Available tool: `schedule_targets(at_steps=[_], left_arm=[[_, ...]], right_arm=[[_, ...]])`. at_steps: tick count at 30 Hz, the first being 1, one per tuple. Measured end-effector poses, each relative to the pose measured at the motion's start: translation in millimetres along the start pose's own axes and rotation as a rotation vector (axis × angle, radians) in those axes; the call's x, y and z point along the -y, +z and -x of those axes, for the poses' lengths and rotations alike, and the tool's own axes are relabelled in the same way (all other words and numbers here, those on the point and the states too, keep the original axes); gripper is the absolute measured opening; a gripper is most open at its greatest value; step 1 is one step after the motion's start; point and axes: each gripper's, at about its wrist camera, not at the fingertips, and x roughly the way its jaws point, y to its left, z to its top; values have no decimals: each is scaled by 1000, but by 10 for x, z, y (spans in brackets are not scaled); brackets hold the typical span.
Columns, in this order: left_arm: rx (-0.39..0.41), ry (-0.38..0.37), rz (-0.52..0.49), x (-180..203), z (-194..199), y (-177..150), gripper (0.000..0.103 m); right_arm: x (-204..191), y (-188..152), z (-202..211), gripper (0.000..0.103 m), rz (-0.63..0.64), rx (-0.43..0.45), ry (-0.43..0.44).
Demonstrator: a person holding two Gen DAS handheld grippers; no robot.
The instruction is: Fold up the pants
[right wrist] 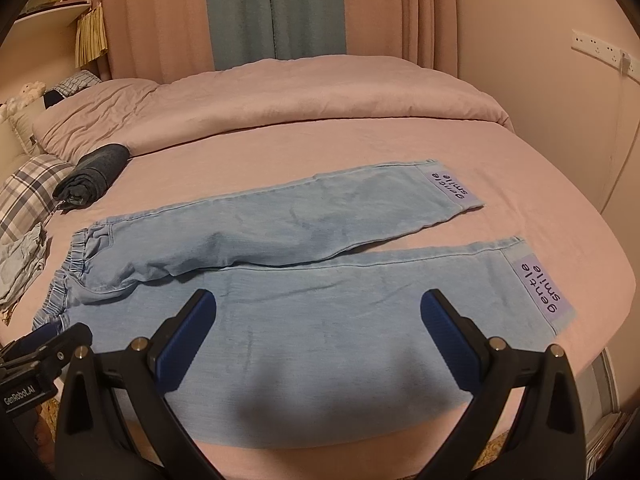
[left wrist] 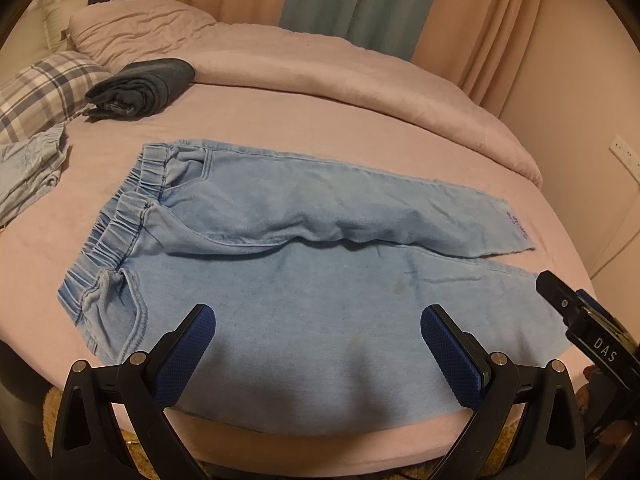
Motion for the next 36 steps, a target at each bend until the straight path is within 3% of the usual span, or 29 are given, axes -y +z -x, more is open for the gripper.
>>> schedule_targets(at_steps=[5, 11, 21, 29, 33, 36], left_arm=[[26, -21, 9, -6, 8, 1, 103], [-29, 14, 4, -20, -15, 1, 102], [-26, 19, 34, -154, -40, 36, 101], [9, 61, 132, -628, -25, 144, 101], [-3, 153, 232, -1102, -18, 159, 101], [-9, 218, 282, -1402, -32, 95, 101]], right_arm=[[16, -3, 1, 103, -6, 1, -3], [26, -4, 1, 102, -5, 0, -3], [93, -15, -34, 102, -15, -7, -19], [179, -26, -105, 100, -35, -32, -26], [388, -26, -108, 100, -69, -40, -32], [746, -50, -154, 98, -138, -56, -101]])
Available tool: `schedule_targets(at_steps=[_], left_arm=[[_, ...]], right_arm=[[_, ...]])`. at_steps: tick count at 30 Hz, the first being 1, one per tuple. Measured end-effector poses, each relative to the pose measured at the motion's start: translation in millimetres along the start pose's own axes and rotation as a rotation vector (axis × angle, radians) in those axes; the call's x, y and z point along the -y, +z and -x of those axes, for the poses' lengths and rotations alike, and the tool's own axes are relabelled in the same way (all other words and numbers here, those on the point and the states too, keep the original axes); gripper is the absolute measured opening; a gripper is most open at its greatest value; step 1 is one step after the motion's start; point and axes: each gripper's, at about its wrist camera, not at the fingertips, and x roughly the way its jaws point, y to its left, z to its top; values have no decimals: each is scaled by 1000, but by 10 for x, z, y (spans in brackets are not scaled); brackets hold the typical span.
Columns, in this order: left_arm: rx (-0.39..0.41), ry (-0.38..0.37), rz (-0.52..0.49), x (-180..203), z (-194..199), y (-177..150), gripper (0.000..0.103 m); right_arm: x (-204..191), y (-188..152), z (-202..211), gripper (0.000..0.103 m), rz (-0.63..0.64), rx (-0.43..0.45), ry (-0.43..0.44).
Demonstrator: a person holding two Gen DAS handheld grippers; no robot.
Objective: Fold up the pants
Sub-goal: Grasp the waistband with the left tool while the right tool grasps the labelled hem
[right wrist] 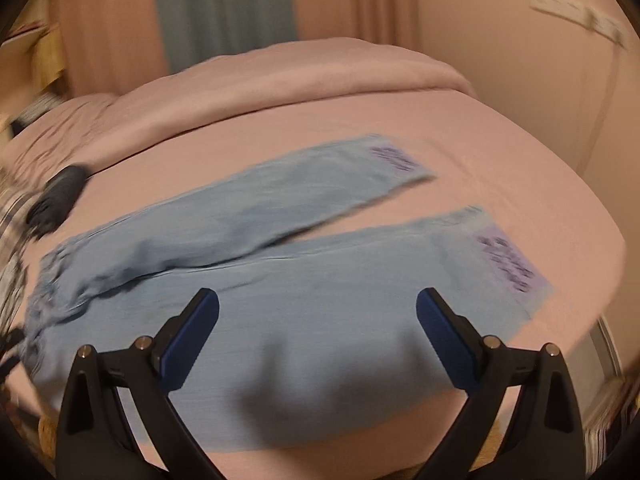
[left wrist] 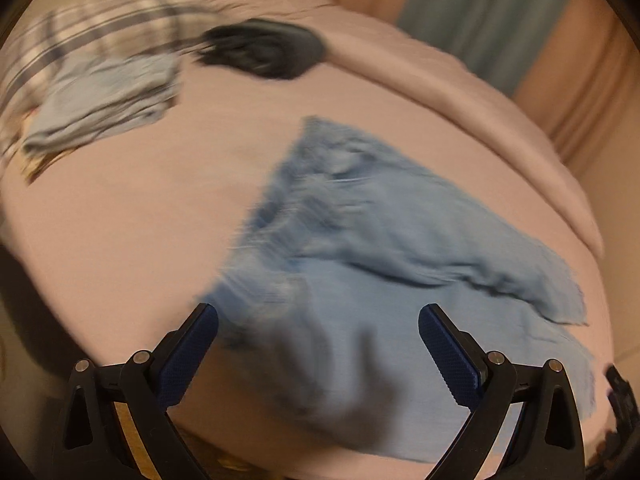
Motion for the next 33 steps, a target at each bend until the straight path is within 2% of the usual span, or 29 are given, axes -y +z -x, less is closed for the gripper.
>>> schedule_targets(at_steps=[3, 5, 7, 10, 12, 14, 15, 16, 17, 18, 19, 20, 21, 24, 26, 28, 30, 33], left_arm=[[-31, 62, 16, -181, -75, -27, 101], [-54, 57, 32, -257, -113, -53, 100], [-91, -5, 64, -302, -199, -60, 90], [-125, -119, 86, -270, -352, -59, 83], [-128, -129, 78, -189, -393, -65, 80], [-124, -127, 77, -124, -410, -53, 63], [-116, -111, 89, -114, -424, -37, 42], [-108, -109, 95, -97, -439, -25, 28], [-117, -136, 103, -79, -459, -23, 25], [-115, -145, 115, -85, -452, -31, 17], [-110, -162, 114, -84, -453, -17, 12], [-99, -159, 105, -73, -428, -12, 12], [-81, -154, 87, -38, -352, 11, 12], [-24, -206, 85, -41, -94, 88, 12], [-4, -249, 92, -51, 81, 146, 12], [-9, -261, 89, -82, 190, 121, 12], [-30, -246, 95, -161, 184, 56, 12], [-103, -178, 102, -276, -118, -42, 12]], right_arm=[[504, 4, -89, 95, -97, -23, -87], [814, -6, -134, 93, -156, -37, -135], [1160, -28, -183, 88, -224, -49, -182], [1550, -78, -291, 84, -310, -85, -200], [1709, -119, -371, 77, -353, -122, -196], [1820, -165, -452, 75, -393, -140, -170], [1837, -183, -495, 75, -410, -150, -149], [1834, -197, -522, 75, -411, -143, -142], [1794, -197, -525, 72, -398, -134, -150], [1755, -185, -529, 59, -380, -123, -166], [1725, -160, -550, 40, -364, -104, -174], [1737, -131, -583, 31, -358, -90, -160], [1720, -89, -602, 15, -357, -87, -153], [1774, 25, -580, 14, -381, -70, -109], [1773, 93, -337, 13, -383, 3, -64], [1776, 146, -99, 13, -409, 55, -22], [1799, 148, 89, 13, -432, 97, -3], [1846, 53, 212, 13, -433, 113, -49]])
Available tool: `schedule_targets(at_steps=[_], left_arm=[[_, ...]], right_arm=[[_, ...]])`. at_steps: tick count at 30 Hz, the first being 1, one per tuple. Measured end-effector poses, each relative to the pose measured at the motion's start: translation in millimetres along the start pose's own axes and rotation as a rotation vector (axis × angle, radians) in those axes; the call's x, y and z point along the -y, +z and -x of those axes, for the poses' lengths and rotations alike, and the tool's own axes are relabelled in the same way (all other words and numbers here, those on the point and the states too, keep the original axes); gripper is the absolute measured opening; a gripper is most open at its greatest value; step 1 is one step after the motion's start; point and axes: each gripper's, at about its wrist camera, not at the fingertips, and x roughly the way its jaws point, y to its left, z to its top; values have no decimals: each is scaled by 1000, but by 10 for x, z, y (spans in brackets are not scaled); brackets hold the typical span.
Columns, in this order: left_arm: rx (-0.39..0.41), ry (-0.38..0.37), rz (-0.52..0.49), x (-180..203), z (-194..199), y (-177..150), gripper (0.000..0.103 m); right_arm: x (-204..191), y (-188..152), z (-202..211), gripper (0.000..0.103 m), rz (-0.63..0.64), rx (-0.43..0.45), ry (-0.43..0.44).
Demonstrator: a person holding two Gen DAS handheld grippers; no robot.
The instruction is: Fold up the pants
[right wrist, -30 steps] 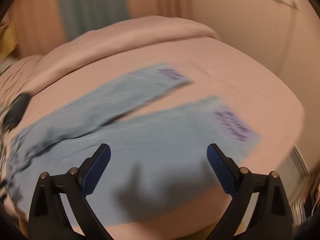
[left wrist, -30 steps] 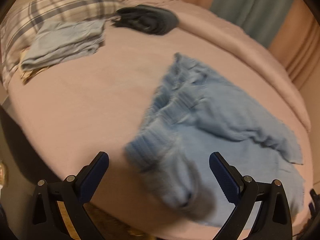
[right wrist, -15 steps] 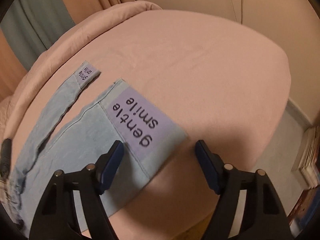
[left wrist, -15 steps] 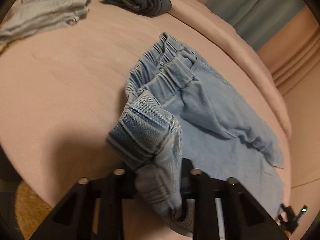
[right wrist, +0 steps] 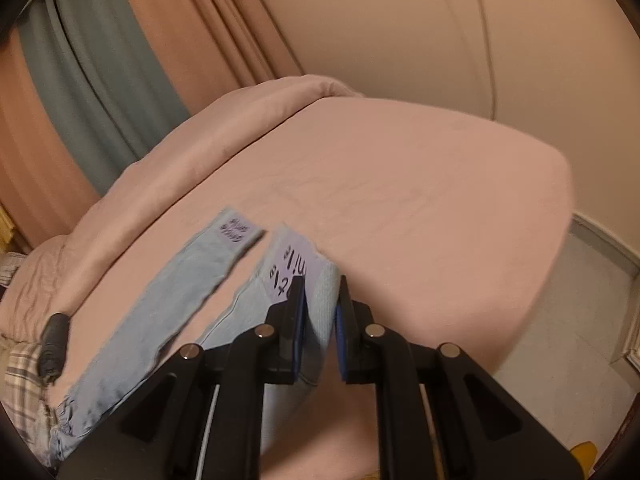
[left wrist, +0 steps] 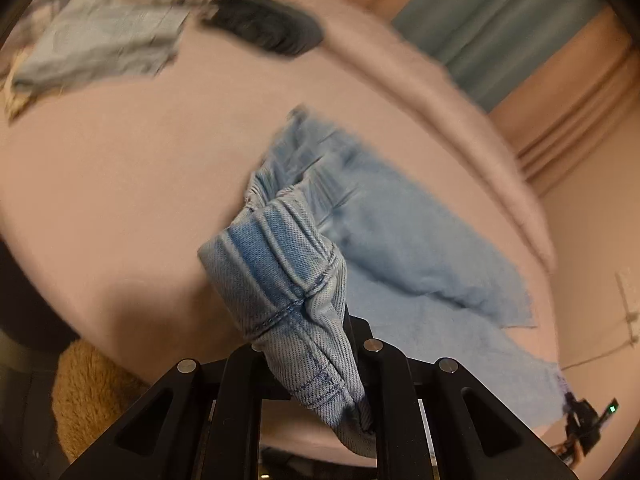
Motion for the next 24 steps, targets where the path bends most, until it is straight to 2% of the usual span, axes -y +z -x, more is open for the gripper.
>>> schedule_targets(at_steps=[2, 3, 6, 8, 9, 10, 11, 12, 13, 15, 17, 19, 22, 24], left_arm=[[-43, 47, -16, -72, -195, -75, 14], [-37, 61, -28, -78, -243, -109, 16], [-27, 85, -59, 6, -192, -132, 21], [-37, 111, -71, 53, -136, -108, 31], [-38, 127, -69, 61, -95, -88, 43], [-26, 152, -65, 61, -25, -62, 58], [-5, 168, -64, 57, 55, -56, 66], [26, 175, -65, 64, 159, -29, 78], [63, 173, -66, 70, 262, 19, 87], [111, 160, -60, 78, 434, 108, 90], [135, 151, -63, 144, 521, 193, 90], [136, 128, -72, 238, 502, 239, 90], [107, 63, -67, 370, 406, 327, 90], [98, 24, -37, 443, 351, 328, 90]], right_arm=[[91, -62, -146, 13, -22, -51, -10], [130, -115, -270, 14, -19, -93, -33], [185, -324, -613, 14, 41, -206, -160], [172, -364, -611, 16, 73, -193, -173], [153, -342, -572, 22, 75, -193, -185], [127, -300, -542, 35, 71, -207, -212], [109, -267, -504, 42, 68, -214, -231], [85, -220, -458, 58, 70, -210, -241], [19, -157, -385, 71, 78, -196, -246], [-153, -25, -250, 80, 93, -167, -245], [-387, 87, -206, 82, 104, -175, -197], [-701, 176, -253, 86, 98, -201, -74], [-1226, 234, -463, 86, 97, -295, 64], [-1625, 248, -635, 86, 118, -333, 115]])
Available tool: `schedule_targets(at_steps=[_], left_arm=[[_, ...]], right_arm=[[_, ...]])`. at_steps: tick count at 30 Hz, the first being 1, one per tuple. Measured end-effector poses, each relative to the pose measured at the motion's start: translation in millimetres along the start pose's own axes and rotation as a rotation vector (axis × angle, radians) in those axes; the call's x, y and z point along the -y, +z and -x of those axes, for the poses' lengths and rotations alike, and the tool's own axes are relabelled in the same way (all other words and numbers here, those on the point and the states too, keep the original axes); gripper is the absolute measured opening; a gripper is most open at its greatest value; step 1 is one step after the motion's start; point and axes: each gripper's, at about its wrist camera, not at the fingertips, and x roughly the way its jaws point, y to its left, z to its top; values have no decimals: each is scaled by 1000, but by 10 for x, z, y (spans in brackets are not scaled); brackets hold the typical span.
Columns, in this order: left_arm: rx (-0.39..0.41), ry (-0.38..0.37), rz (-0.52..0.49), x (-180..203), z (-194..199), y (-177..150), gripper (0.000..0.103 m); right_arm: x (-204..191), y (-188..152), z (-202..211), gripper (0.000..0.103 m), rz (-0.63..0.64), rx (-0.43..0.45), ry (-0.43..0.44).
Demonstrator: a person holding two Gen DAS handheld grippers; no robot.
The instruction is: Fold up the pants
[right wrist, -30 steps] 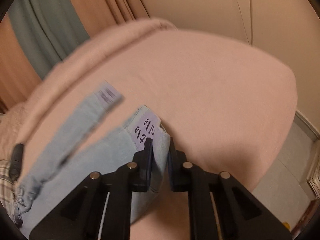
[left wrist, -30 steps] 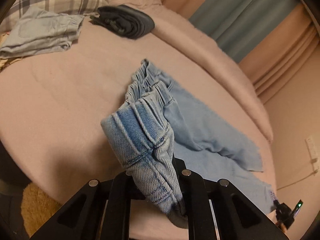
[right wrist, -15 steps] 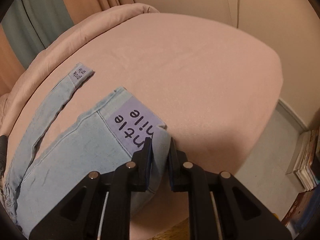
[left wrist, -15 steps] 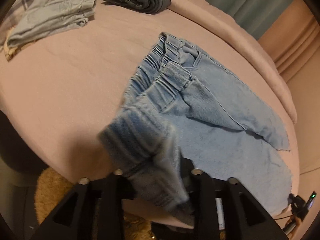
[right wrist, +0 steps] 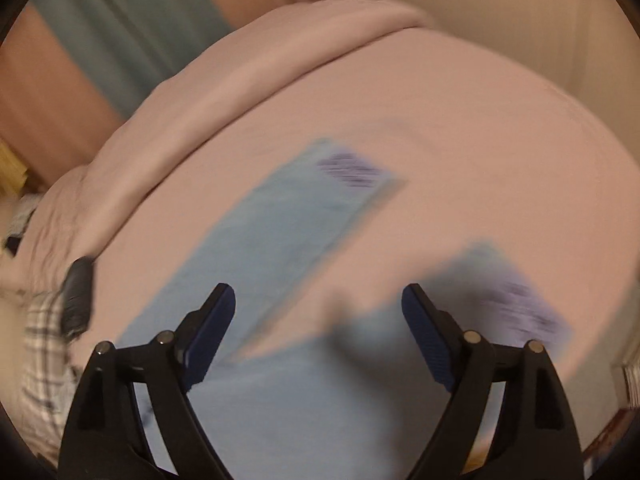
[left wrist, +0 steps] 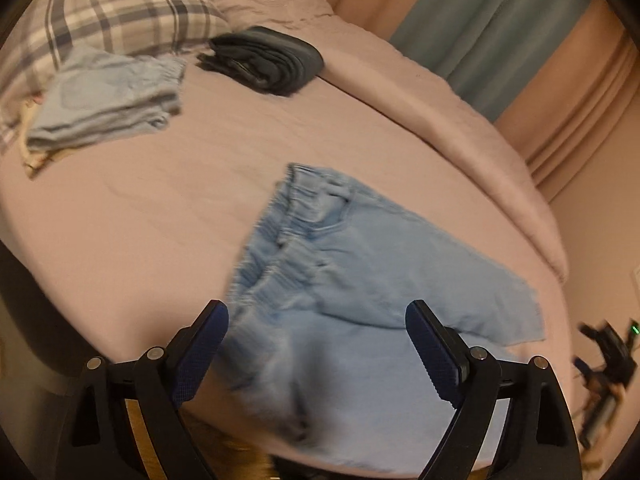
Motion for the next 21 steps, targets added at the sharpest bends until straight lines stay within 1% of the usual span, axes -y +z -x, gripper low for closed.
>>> schedule_targets(at_steps=[1, 3, 4, 5, 6, 8, 10, 13, 15, 17, 18, 20, 21], left_arm=[[-12, -27, 10, 24, -40, -23, 90], [-48, -64, 13, 74, -126, -29, 90], [-61, -63, 20, 97, -183, -38, 90], [-67, -47, 32, 119, -227, -48, 90], [-81, -39, 34, 144, -281, -67, 90], [-123, -46, 11, 190, -371, -108, 90], [-145, -35, 16, 182, -427, -139, 90], [-168, -22, 20, 168, -486, -172, 90], [-174, -15, 15, 166, -515, -172, 90], [-177, -9, 23, 168, -528, -176, 90], [-180, -9, 23, 164, -545, -176, 90], [-181, -1, 15, 184, -566, -184, 90], [-183, 1, 6, 189, -576, -181, 90]], right_arm=[[-257, 96, -179, 86, 16, -37, 35], [-546, 179, -426, 86, 11, -101, 71], [-723, 248, -643, 86, -7, -149, 79], [-842, 299, -806, 86, -19, -178, 74], [-1018, 361, -1054, 86, -22, -212, 40], [-1231, 418, -1334, 85, -16, -232, -34], [-1412, 469, -1672, 84, 12, -248, -140], [-1462, 538, -2094, 84, 12, -259, -270], [-1478, 572, -2309, 83, 19, -247, -349], [-1480, 565, -2464, 81, 68, -242, -441], [-1468, 539, -2535, 81, 104, -236, -471], [-1442, 487, -2515, 71, 142, -170, -446], [-1430, 472, -2467, 53, 157, -144, -425]])
